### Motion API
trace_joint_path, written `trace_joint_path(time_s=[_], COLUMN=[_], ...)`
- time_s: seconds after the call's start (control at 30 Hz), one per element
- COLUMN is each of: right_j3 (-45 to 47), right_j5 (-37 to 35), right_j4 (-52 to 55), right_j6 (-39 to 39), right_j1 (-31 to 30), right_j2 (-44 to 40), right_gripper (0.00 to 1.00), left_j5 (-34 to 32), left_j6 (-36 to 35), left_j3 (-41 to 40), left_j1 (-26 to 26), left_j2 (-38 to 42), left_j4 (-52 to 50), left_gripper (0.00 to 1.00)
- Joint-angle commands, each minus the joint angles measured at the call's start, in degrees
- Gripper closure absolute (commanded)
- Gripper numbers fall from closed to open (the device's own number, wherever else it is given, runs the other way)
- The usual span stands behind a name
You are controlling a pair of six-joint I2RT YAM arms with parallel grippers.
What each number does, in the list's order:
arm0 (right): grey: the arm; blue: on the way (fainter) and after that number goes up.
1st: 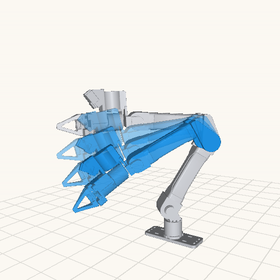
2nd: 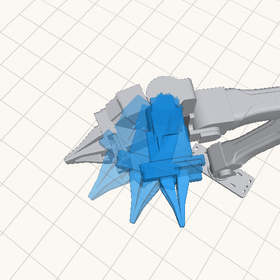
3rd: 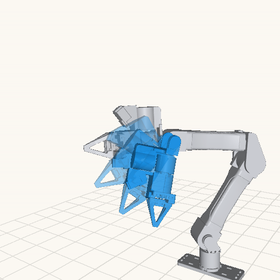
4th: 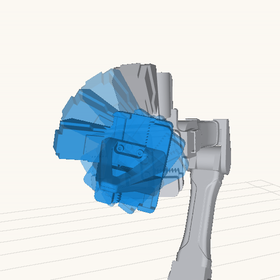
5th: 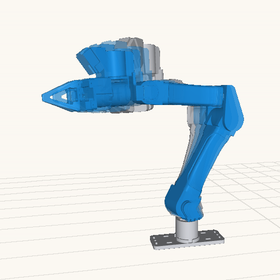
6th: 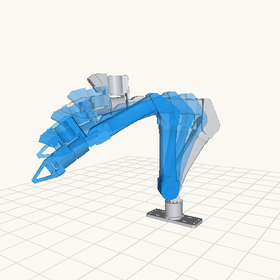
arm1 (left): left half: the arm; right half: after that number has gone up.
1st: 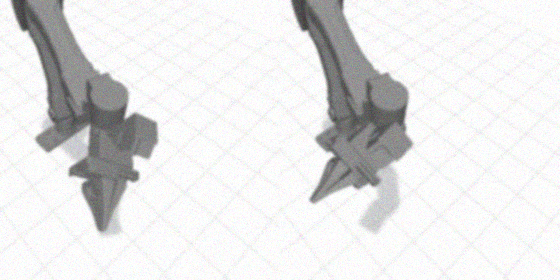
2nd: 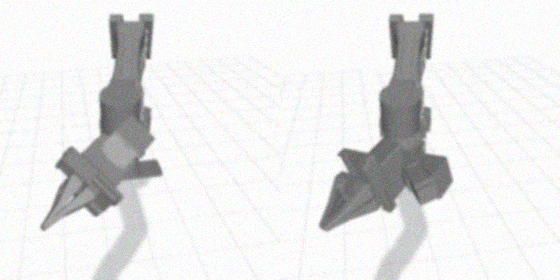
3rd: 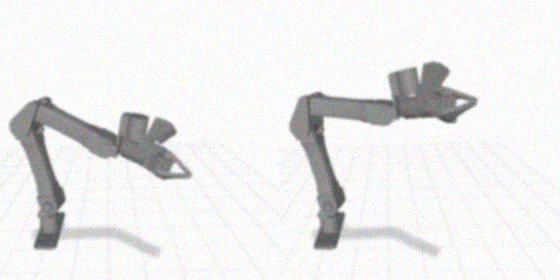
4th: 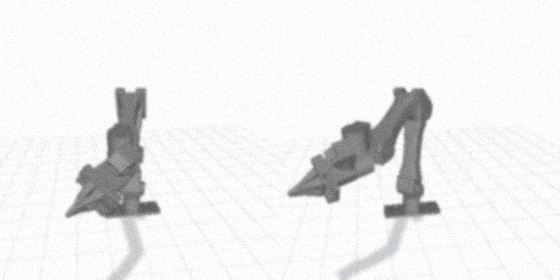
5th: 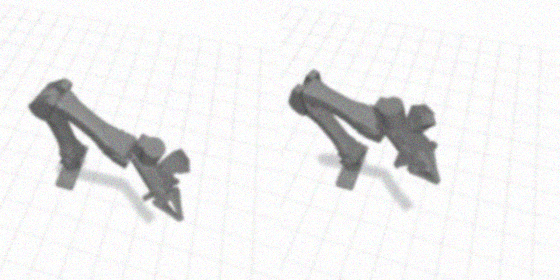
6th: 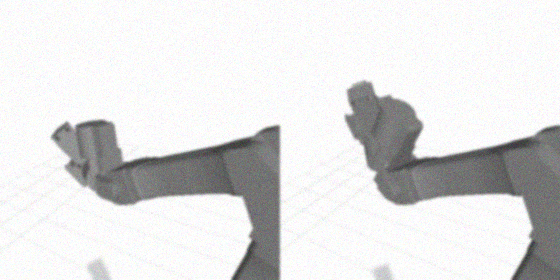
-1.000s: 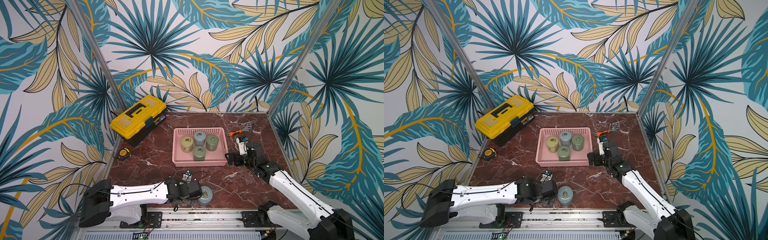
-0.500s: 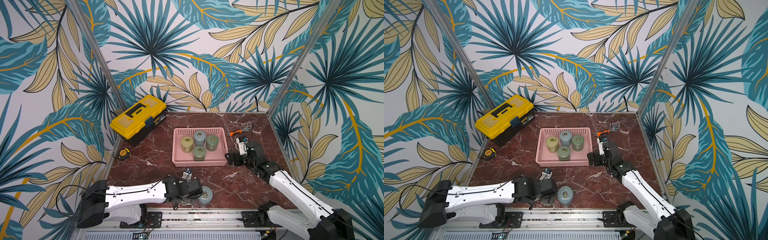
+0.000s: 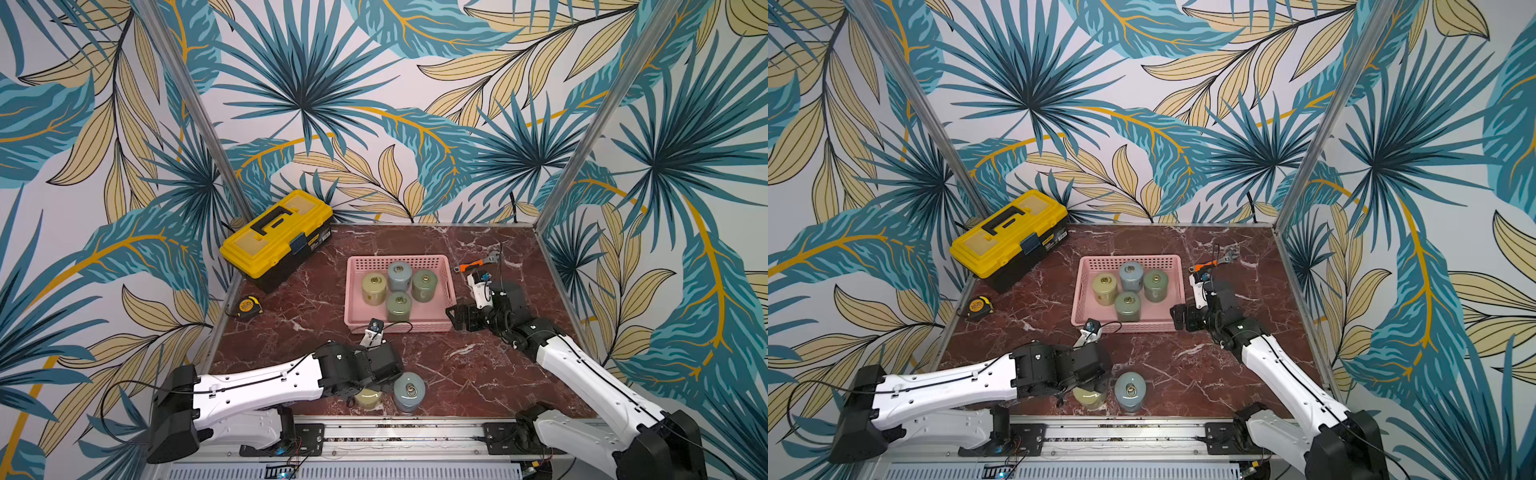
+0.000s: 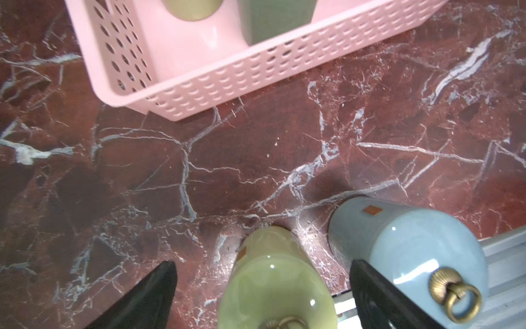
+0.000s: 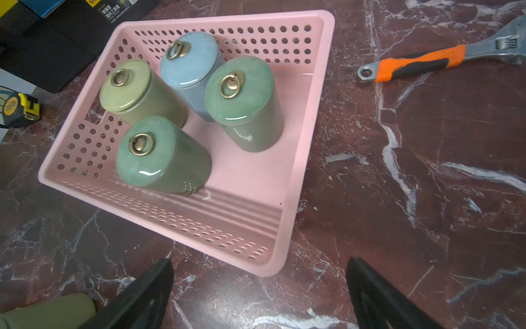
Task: Take the tea canister out of the basket
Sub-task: Place the tea canister at the center of the board, then pick up the tea canister from the basket.
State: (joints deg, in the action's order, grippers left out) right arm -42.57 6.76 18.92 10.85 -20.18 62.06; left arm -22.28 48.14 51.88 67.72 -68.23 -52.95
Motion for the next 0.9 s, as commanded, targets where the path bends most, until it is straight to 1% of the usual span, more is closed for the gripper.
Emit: trace_joint_path(time_s=[0.0, 0.3, 0.47, 0.67, 0.87], right_j3=[-2.28, -5.39, -7.41, -10.75, -14.21], right_j5=[2.98, 3.12, 2.56, 2.01, 0.88], right_j4=[3.78, 7.5, 9.09, 11.09, 12.28], right_j6=[-1.04, -1.02, -0.71, -1.21, -1.56], right_j1=[-0.16, -2.07, -3.57, -6.02, -8.24], right_j2=[1.54, 3.62, 4.51, 7.0, 9.8], right_gripper=[0.01, 0.01, 0.01, 0.01, 0.01], left_j5=[-1.45, 2.48, 6.45, 12.13, 20.93], left_j6=[-6.33, -17.78, -22.95, -25.7, -23.88], left_j3=[2.8, 1.91, 1.07, -1.98, -8.82], left_j1=[-3.38, -13.61, -20.35, -28.57, -37.21], left_j2=[2.02, 2.48, 2.72, 3.95, 5.19], left_j4=[3.63, 15.88, 22.54, 32.5, 45.49], left_gripper=[0.0, 0.0, 0.0, 0.0, 0.0])
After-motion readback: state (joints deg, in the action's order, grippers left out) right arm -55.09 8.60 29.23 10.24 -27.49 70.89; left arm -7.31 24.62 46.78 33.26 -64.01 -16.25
